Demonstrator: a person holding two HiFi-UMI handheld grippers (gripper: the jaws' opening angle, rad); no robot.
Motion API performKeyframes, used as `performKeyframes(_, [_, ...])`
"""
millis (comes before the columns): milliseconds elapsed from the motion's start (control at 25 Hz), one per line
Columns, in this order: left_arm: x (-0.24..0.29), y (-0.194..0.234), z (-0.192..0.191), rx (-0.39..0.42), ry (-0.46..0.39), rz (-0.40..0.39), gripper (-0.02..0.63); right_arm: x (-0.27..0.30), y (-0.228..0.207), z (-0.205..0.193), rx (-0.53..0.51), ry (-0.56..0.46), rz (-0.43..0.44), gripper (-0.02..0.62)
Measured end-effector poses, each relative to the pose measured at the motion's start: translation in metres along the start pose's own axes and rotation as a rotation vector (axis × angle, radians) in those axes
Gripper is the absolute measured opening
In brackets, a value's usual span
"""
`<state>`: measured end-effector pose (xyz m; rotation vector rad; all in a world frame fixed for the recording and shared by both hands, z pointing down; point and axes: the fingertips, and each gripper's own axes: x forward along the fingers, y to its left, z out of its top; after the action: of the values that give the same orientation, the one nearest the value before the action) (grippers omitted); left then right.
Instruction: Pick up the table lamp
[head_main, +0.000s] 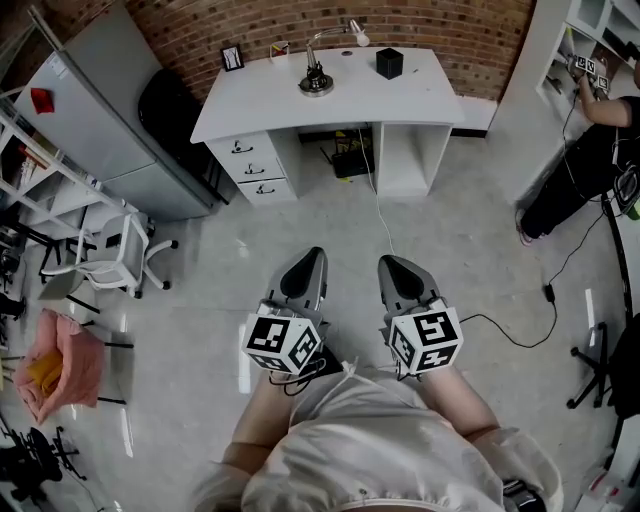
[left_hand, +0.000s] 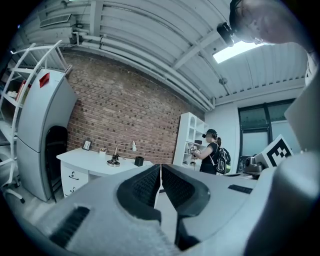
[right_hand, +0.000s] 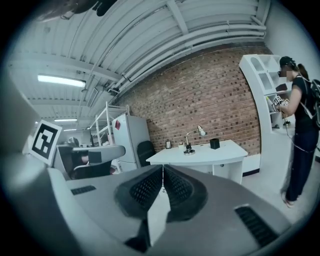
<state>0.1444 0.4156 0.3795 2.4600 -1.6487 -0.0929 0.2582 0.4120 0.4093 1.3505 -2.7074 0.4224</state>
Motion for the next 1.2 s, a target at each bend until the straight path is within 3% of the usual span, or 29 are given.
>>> performKeyframes(320, [0.041, 0.091, 0.028, -0.029, 0.013, -0.060, 0.023, 0.095, 0.017, 0.020, 0.034, 0.039, -0.057, 0.027])
performKeyframes(640, [0.082, 0.218, 0.081, -0.031, -0.011, -0.129, 0.023, 0.218, 0.059, 0.058, 0.018, 0.026, -0.122, 0.028])
performKeyframes(920, [0.091, 0.331, 0.098, -0.071, -0.021, -0.098, 0.023, 0.314, 0.099, 0.064, 0.019, 0.047, -0.133, 0.028])
performKeyframes(1200, [0.103, 0.392, 0.083, -0.147, -0.005, -0.051, 0.023, 0.371, 0.095, 0.067, -0.005, 0.087, -0.141, 0.028])
